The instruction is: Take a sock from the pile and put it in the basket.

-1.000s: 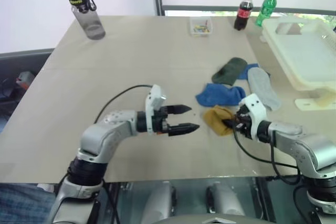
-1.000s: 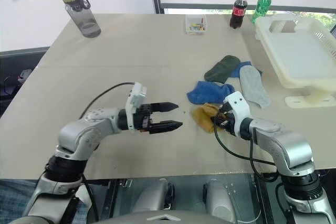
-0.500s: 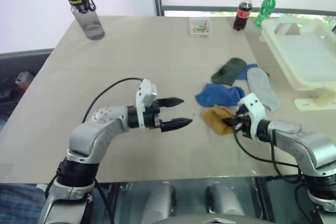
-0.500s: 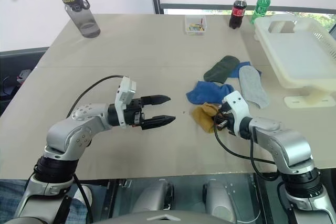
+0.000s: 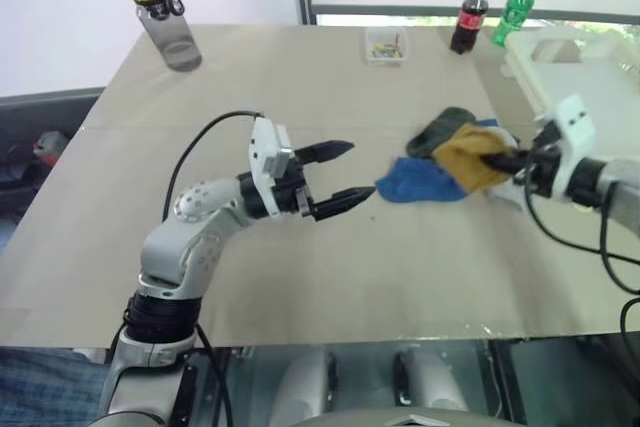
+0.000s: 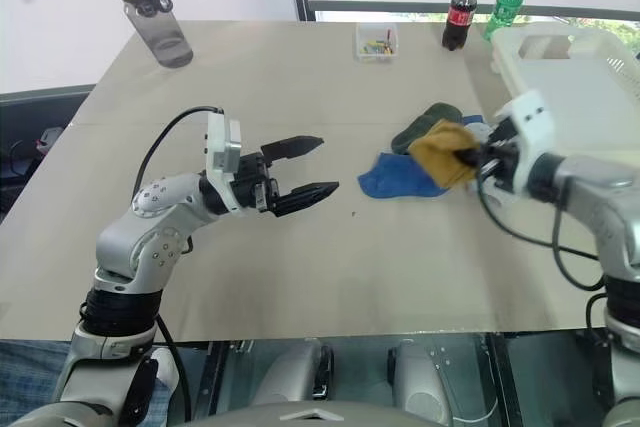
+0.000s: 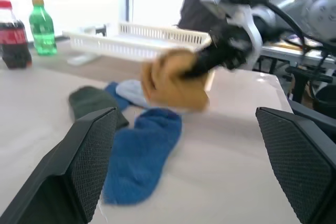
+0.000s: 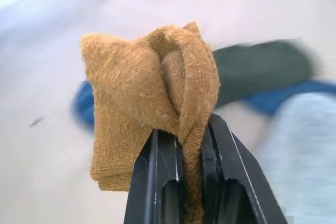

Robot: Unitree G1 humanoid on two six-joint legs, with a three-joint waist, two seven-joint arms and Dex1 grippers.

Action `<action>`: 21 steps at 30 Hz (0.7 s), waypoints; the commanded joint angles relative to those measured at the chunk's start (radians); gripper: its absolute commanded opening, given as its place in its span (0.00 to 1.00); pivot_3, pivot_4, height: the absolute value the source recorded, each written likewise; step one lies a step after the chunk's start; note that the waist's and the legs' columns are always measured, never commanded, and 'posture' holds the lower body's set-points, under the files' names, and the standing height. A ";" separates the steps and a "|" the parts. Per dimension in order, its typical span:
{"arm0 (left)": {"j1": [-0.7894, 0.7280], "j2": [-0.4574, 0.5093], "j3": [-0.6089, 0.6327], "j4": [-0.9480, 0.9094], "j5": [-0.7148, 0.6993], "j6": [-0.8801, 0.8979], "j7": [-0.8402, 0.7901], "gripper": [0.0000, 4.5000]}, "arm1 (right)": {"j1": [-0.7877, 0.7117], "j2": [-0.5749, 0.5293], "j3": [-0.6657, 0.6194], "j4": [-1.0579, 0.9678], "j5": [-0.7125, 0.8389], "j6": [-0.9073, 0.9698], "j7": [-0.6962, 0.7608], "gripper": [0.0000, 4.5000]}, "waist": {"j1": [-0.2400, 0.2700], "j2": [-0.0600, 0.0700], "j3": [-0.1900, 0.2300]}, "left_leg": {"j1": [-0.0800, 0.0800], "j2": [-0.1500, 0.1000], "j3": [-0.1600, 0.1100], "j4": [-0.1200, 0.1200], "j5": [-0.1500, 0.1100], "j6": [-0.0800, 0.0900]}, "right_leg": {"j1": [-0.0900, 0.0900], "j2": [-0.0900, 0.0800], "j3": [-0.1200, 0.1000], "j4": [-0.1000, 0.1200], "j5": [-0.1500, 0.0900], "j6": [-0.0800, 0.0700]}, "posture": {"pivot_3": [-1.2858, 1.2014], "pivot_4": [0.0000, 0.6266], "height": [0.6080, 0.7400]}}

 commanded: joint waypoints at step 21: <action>-0.049 -0.053 -0.002 0.002 0.061 -0.098 0.052 1.00 | -0.501 -0.094 0.023 1.139 -0.418 -0.586 -0.219 0.60 | -0.006 0.004 0.004 | -0.003 0.000 0.008 0.000 0.002 -0.004 | -0.006 0.000 0.007 0.002 0.000 0.000 | 0.52 0.24 1.00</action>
